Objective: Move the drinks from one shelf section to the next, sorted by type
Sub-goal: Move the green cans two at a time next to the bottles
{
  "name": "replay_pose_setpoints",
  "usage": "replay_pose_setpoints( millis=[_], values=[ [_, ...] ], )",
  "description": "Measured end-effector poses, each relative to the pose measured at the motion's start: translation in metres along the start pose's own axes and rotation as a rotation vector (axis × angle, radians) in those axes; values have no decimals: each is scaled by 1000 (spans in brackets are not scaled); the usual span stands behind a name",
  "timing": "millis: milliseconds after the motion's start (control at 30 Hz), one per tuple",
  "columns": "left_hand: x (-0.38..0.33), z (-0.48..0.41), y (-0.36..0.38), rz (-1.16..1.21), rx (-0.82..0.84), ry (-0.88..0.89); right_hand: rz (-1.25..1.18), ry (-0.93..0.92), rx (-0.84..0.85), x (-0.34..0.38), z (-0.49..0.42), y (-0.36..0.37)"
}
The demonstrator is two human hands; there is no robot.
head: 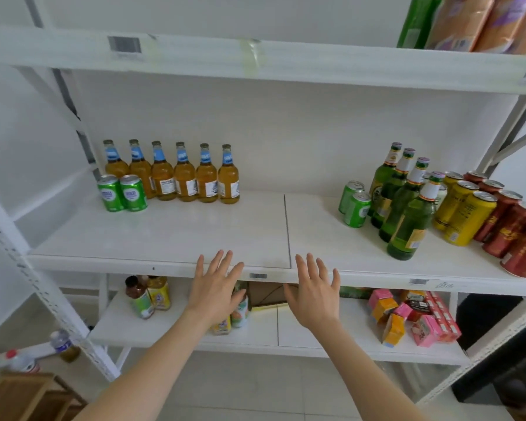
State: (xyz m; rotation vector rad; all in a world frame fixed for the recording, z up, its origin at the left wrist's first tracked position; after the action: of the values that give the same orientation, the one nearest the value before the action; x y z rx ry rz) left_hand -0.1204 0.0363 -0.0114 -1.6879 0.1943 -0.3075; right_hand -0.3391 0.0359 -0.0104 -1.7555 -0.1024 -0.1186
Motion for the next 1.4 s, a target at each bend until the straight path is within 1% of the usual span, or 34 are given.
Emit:
replay_pose_setpoints(
  millis=[267,467,767,900,1100,1233,1400],
  values=[
    [113,54,5,-36,13,-15,-26,6,23,116,10,21],
    [187,61,11,-49,2,-68,-8,-58,17,188,-14,29],
    [289,23,7,-76,-10,-176,-23,-116,17,276,-89,45],
    [338,7,-1,-92,-42,-222,-32,-160,11,321,-121,52],
    [413,-16,0,-83,-95,-230,-39,-188,-10,388,-172,59],
    [460,-42,0,-65,-126,-210,-76,-168,-54,425,-202,67],
    [501,-77,-1,-13,-171,-168,-105,-129,-55,456,-233,80]
  ],
)
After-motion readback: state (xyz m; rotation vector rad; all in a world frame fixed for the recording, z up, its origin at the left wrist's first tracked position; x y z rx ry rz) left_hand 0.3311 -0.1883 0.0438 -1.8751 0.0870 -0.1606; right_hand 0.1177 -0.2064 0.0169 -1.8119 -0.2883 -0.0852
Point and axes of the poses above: each hand's wrist, its own z-axis away from the middle knuckle, its own y-axis out of the palm, x = y × z, the point moved 3 cm from there along -z, towards the middle knuckle, and after that the axes turned 6 degrees about y, right-handed, at the moved point
